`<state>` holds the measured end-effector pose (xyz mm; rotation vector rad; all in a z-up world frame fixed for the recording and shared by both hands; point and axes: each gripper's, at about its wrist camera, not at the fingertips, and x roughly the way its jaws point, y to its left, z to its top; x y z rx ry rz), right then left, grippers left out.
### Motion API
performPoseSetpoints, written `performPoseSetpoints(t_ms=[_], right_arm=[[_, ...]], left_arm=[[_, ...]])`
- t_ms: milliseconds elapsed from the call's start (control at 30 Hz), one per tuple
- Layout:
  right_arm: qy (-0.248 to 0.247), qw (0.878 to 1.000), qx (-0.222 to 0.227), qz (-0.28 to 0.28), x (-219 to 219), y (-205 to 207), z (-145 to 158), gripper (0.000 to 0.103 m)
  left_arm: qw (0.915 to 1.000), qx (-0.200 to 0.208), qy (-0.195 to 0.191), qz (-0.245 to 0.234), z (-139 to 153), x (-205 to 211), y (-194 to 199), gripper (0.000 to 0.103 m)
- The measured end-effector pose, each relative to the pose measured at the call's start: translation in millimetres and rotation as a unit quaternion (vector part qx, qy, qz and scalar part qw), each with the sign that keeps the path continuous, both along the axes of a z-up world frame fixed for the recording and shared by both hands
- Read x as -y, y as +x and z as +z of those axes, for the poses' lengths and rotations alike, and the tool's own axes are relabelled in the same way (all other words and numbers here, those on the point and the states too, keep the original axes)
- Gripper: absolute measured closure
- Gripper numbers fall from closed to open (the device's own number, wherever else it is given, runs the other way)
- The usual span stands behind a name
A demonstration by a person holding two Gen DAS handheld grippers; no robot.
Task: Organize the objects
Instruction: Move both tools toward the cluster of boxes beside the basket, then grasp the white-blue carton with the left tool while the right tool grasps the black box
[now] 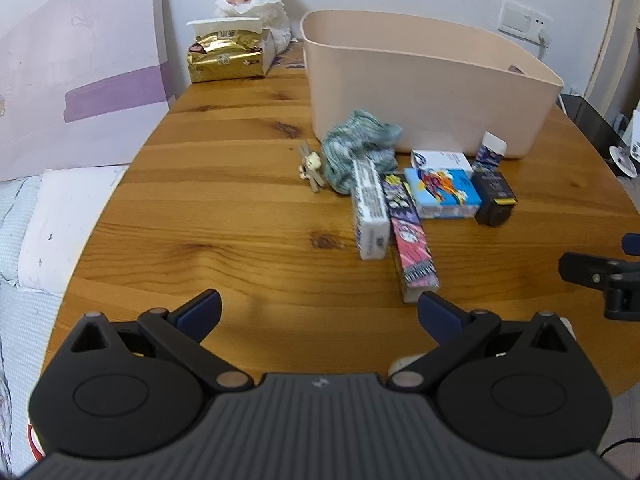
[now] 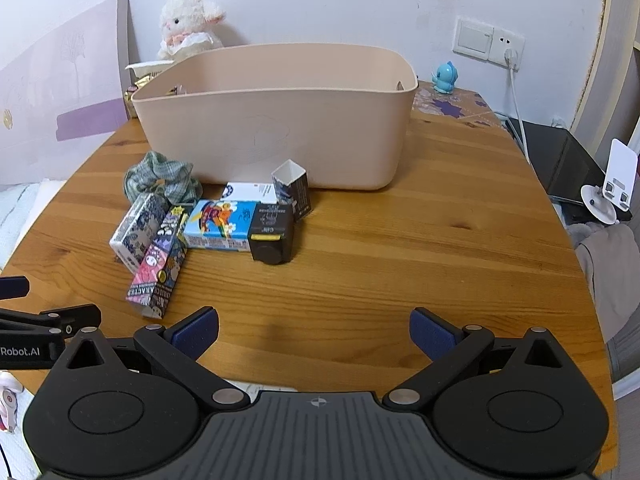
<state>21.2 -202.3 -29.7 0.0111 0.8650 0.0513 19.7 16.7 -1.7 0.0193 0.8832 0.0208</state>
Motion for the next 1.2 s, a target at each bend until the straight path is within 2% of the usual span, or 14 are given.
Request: performPoseSetpoints(t_ms=[200,400,500,700,1100,1167,1200], right_arm=[[-0.013,1.000,0.006,0.001,4,19,0,0.000],[-0.015,1.000,0.019,0.007,5,37,1,0.000],[-0.018,1.000,0.021,0.014,4,48,-1,0.003],[-0.017,0.999,0.009,0.032,-4,70,-8,0.012],[-0.017,0.998,-0.018,0.054,-15,92,-28,0.015],[-0.017,0.998,-0.019,0.051,-15,96,-27,0.015],[-0.023,0.998,-0.019,0.047,-15,97,-27,0.015]], left_arm=[[0.9994,0.018,0.027,0.008,8,-9,21,0.000],[0.9996,0.023,0.016,0.004,16,-16,41,0.000],[0.9996,0.023,0.016,-0.004,17,-14,51,0.000],[0.9998,0.007,0.002,-0.017,9,-6,73,0.000],[0.9993,-0.021,-0.015,-0.027,-9,-2,92,0.000],[0.9992,-0.025,-0.012,-0.029,-12,-1,94,0.005],[0.9990,-0.029,-0.010,-0.031,-13,-1,95,0.013]])
